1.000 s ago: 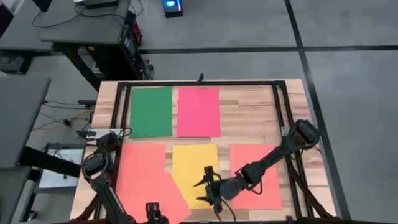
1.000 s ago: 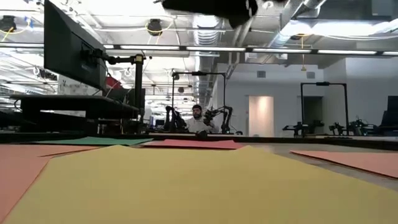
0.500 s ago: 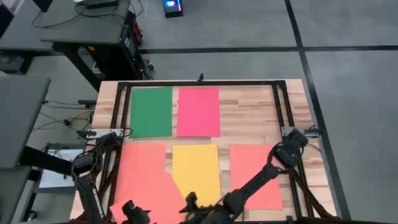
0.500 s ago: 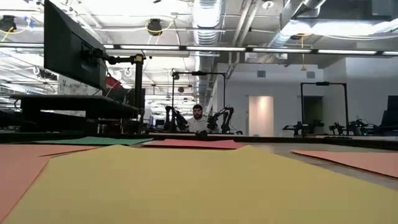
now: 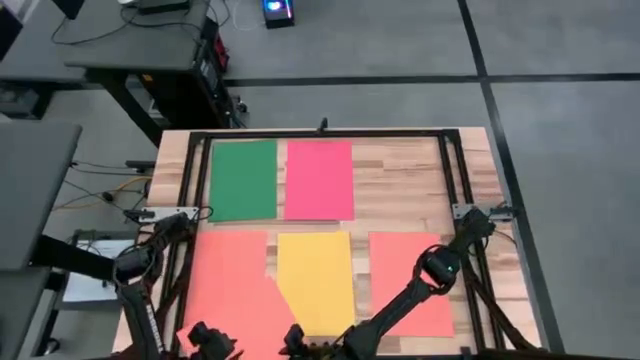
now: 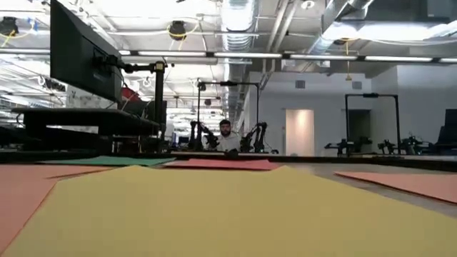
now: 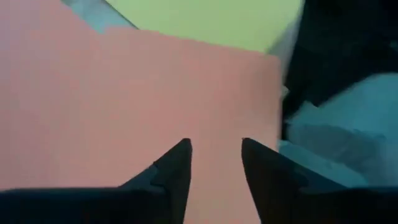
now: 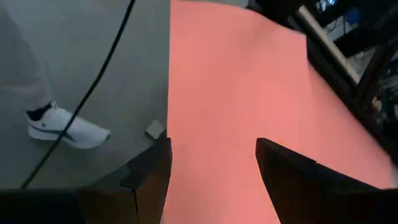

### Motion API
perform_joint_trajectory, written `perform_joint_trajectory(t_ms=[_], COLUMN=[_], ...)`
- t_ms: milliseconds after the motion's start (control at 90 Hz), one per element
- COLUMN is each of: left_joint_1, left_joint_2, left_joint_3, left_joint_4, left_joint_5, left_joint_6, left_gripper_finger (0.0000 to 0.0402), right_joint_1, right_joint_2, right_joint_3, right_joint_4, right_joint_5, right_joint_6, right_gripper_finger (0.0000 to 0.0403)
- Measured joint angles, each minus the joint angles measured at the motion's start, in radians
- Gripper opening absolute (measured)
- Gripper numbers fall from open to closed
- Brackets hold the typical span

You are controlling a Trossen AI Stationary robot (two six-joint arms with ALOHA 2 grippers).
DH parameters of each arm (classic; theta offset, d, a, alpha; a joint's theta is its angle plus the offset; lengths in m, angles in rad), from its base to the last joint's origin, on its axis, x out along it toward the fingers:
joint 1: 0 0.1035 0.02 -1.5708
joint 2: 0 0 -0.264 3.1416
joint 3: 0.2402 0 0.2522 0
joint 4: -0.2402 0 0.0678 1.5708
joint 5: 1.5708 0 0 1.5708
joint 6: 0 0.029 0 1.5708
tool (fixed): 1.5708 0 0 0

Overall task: Organize paper
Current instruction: Stack the orange paper on top of the orange paper

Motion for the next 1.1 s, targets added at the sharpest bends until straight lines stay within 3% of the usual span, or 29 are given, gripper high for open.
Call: perform_joint_trajectory(t_ms=[189,367,522,656,767,900,1100], left_joint_1=[0.017,0.018,0.02,0.02,0.02,0.02,0.02], left_joint_2=[-0.017,-0.057,-0.106,-0.115,-0.121,-0.216,-0.515], left_joint_3=[-0.001,-0.001,-0.001,-0.001,-0.018,-0.181,-0.608], left_joint_4=[-0.077,-0.092,-0.093,-0.093,-0.087,0.012,0.366], left_joint_5=[0.0,0.002,0.034,0.117,0.224,0.295,0.32], left_joint_6=[0.039,0.074,0.121,0.147,0.166,0.164,0.107], left_gripper_finger=[0.0059,0.0005,0.0005,0.0006,0.0006,0.0006,0.0007], right_joint_1=[-0.006,-0.059,-0.138,-0.184,-0.192,-0.189,-0.188], right_joint_2=[-0.033,-0.081,-0.086,-0.087,-0.087,-0.087,-0.087], right_joint_3=[-0.002,-0.002,-0.002,-0.002,-0.002,-0.002,-0.002], right_joint_4=[-0.057,-0.176,-0.215,-0.212,-0.201,-0.169,-0.18], right_joint_5=[0.052,-0.054,-0.177,-0.269,-0.282,-0.283,-0.283], right_joint_6=[0.122,0.244,0.28,0.307,0.306,0.288,0.289], right_gripper_finger=[0.0221,0.0221,0.0221,0.0221,0.0221,0.0221,0.0221])
